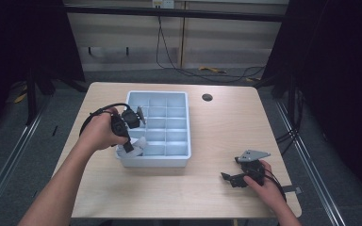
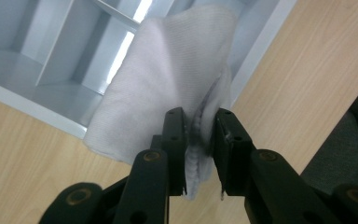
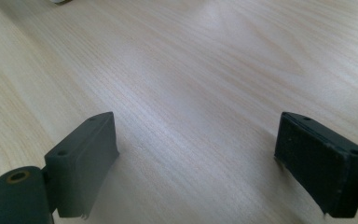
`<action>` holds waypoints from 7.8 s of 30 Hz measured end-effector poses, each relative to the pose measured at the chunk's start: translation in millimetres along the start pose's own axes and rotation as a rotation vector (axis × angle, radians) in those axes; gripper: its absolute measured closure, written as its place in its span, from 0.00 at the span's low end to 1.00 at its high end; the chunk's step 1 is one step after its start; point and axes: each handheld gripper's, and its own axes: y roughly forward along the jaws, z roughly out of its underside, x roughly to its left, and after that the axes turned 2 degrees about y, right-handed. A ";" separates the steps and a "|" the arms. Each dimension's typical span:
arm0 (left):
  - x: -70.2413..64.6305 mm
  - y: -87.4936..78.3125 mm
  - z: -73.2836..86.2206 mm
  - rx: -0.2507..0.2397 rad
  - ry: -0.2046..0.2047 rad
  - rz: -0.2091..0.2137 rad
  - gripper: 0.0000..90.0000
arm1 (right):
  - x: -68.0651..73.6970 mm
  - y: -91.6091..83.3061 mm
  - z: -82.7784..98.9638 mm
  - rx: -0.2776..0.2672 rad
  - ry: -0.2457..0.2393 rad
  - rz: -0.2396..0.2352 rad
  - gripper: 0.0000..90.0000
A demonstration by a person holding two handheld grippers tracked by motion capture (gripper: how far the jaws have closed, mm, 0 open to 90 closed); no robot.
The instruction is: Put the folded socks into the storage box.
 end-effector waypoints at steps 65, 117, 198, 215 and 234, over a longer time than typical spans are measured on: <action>1.3 -64.2 -0.8 -0.100 -0.173 0.011 1.00 | 0.0 0.1 -0.1 -0.002 0.000 0.001 0.13; 16.6 16.3 -3.3 -0.005 -0.178 0.029 1.00 | 0.0 0.0 0.0 0.000 0.000 0.000 0.13; 17.1 46.4 3.8 -0.016 -0.207 0.042 0.96 | -0.1 0.4 -0.1 -0.002 0.000 -0.003 0.13; 19.4 10.6 -3.1 -0.054 -0.199 0.011 0.98 | -0.1 0.4 -0.1 -0.002 0.000 -0.003 0.13; 28.4 19.1 -21.7 -0.028 -0.219 0.011 1.00 | 0.0 0.6 -0.3 -0.003 0.002 -0.003 0.13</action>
